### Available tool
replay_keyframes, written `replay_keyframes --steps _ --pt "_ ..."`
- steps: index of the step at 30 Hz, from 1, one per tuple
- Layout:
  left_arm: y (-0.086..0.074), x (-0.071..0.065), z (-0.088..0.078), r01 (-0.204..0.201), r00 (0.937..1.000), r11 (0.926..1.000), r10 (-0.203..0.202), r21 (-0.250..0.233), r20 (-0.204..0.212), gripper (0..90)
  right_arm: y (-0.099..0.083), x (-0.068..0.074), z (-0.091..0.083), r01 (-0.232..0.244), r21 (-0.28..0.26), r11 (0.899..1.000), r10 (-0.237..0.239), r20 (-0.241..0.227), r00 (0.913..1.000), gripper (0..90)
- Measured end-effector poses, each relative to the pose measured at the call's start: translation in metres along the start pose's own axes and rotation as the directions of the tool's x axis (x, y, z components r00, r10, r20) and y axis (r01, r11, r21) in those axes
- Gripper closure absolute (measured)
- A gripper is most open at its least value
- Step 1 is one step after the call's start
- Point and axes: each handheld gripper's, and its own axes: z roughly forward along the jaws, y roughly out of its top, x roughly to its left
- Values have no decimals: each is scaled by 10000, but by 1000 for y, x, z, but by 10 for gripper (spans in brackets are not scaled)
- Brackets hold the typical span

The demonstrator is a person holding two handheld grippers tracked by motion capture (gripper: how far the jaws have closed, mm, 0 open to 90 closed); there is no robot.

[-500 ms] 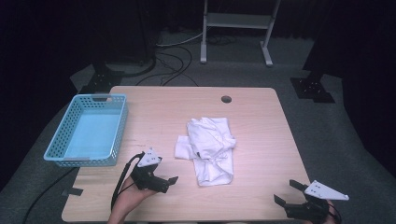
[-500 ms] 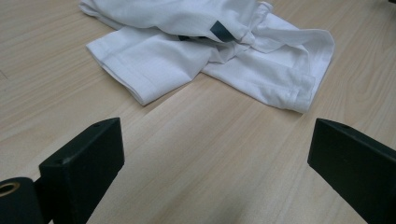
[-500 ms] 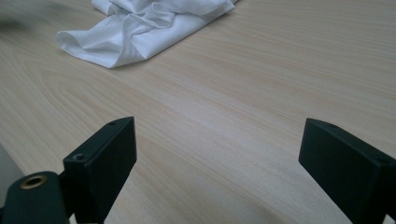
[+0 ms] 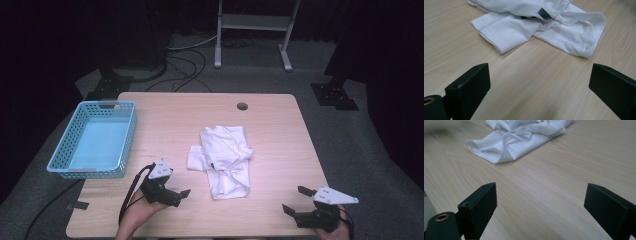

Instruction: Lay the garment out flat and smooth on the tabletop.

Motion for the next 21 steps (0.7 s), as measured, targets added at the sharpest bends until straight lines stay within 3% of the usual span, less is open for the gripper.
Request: replay_keyframes --steps 8,21 --pt "-1 0 2 -1 10000 10000 1 72 -22 26 32 -1 28 628 449 9970 -605 -519 9968 111" --pt "0 -1 2 -123 9999 9999 123 95 28 26 75 2 76 976 725 9926 -847 -1638 9829 111"
